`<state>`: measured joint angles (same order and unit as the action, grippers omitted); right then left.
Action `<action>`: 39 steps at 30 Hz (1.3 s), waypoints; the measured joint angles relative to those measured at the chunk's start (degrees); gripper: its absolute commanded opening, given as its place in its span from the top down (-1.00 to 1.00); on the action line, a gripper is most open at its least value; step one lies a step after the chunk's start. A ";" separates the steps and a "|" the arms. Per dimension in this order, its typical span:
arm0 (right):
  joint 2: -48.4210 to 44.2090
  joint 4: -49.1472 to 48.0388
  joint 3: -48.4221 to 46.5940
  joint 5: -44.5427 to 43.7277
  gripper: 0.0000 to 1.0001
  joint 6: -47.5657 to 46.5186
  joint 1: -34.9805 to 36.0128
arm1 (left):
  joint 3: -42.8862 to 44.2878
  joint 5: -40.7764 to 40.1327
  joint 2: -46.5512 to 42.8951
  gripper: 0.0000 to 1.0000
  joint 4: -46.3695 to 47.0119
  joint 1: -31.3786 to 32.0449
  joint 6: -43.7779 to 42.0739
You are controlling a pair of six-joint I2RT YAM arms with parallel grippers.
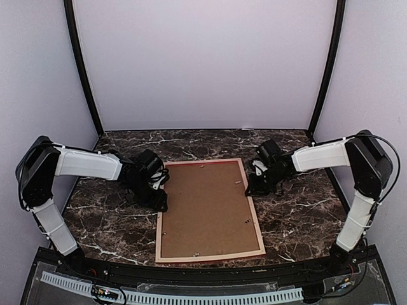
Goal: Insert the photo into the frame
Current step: Press the fastener onto the backboard.
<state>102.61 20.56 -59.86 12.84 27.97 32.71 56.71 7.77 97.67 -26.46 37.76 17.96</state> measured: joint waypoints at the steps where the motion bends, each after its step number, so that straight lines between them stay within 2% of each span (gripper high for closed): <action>1: -0.24 0.00 0.31 -0.13 0.78 0.22 0.20 | 0.52 -0.07 0.66 0.20 -0.09 0.00 0.11; 9: -1.36 1.64 1.09 -0.83 0.23 0.94 0.70 | 1.84 -1.09 1.49 0.56 -0.31 0.00 2.56; 13: -1.49 3.72 -0.33 -0.94 -0.04 0.31 1.22 | 2.14 -2.73 1.53 0.62 -0.22 -0.15 4.00; 16: -1.46 4.50 -2.60 -1.57 -0.16 0.11 1.38 | 2.16 -3.21 1.53 0.64 -0.24 -0.20 4.17; 23: 0.11 4.44 -7.02 -3.93 -0.21 0.39 1.38 | 2.19 -3.61 1.53 0.65 -0.28 -0.20 5.35; 39: 4.68 2.38 -9.35 -8.24 -0.21 3.15 1.14 | 2.19 -4.07 1.53 0.66 -0.17 -0.22 7.21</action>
<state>107.28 22.94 -69.21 4.60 31.11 33.85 58.89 3.70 99.20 -26.63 37.54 25.17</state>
